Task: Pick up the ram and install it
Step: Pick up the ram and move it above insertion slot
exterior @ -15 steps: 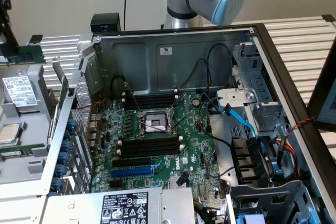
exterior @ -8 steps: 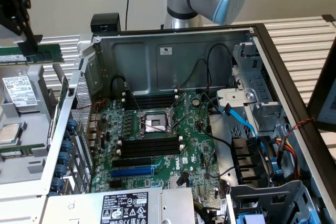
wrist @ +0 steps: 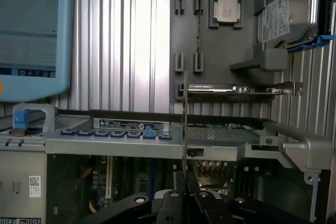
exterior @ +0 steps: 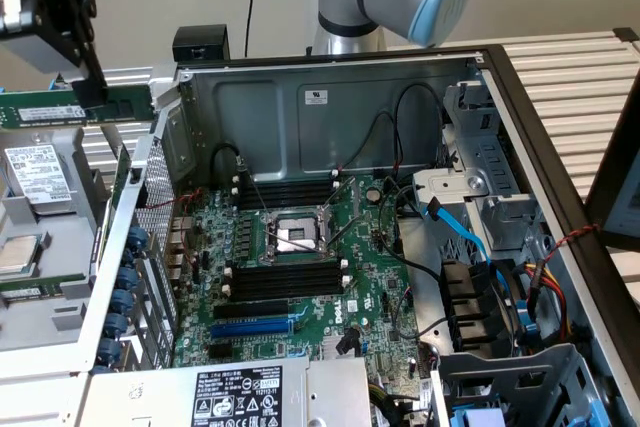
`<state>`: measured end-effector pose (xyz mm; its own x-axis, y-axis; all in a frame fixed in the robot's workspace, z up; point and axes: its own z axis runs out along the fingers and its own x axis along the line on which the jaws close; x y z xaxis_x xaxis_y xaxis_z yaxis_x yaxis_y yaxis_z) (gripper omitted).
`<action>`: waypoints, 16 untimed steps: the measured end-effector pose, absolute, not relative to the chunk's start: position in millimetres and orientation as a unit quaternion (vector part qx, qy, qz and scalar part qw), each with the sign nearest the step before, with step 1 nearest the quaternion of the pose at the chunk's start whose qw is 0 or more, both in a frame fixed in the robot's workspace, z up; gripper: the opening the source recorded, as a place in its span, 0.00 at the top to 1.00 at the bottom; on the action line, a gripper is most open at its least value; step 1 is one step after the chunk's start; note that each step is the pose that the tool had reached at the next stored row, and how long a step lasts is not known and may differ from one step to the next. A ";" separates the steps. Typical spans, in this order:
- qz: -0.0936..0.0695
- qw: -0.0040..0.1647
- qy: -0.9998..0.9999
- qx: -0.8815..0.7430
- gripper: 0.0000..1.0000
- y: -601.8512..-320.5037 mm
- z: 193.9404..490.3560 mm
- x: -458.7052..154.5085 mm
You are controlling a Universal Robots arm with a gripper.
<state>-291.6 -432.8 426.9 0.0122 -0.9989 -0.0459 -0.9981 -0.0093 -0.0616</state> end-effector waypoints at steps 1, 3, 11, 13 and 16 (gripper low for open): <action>-0.006 0.037 0.703 -0.710 0.87 -432.8 426.9 -287.3; -0.007 0.036 0.703 -0.711 0.87 -432.8 426.9 -278.2; -0.009 0.034 0.703 -0.711 0.87 -432.8 426.9 -241.7; -0.009 0.034 0.703 -0.711 0.87 -432.8 426.6 -232.7; -0.010 0.034 0.703 -0.711 0.87 -432.7 426.1 -219.2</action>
<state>-219.2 -432.7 426.1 0.0122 -0.9994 -0.0337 -0.9980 -0.0101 -0.0620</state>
